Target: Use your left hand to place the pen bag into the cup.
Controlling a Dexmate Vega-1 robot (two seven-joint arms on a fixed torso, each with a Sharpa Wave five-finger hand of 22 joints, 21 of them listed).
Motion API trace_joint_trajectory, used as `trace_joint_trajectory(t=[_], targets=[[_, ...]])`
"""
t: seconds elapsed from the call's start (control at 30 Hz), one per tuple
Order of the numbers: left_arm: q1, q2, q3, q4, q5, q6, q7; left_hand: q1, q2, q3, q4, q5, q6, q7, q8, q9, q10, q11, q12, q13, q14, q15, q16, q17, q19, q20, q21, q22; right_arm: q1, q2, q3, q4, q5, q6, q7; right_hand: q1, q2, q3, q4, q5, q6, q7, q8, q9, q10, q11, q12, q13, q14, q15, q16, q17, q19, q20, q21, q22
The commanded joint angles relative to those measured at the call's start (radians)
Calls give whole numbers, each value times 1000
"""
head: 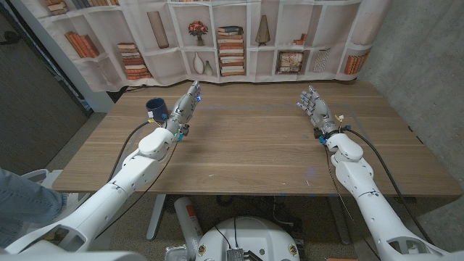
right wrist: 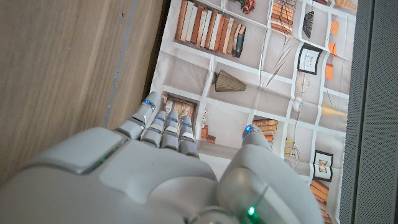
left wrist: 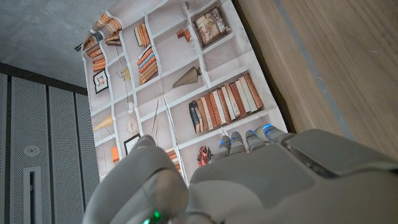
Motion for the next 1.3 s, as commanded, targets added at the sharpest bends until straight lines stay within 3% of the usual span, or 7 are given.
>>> trace_joint_trajectory(t=[0.03,1.3], targets=[[79,29,-48,-49,6,-72,-7,7,11,5,-7,6,14,-2,8,3,10,-3,7,3,-13,-4,9,1,-38,0,7,3,-17,8,2,-23,-21,-15,-11,11,6,1,-4,-1,-1,3,-4,3,4,4,-1,2,-1,6,-1,6,0,-21,-3,3],[190,77,-122,-97,79,-213,-20,23,20,1,-17,6,55,-2,15,2,48,-2,17,-1,31,-3,15,1,-5,10,17,2,-30,8,-14,-60,-39,-30,-50,10,9,-2,-7,-5,2,1,-5,3,9,4,-2,2,3,7,-1,6,2,-18,-22,3]])
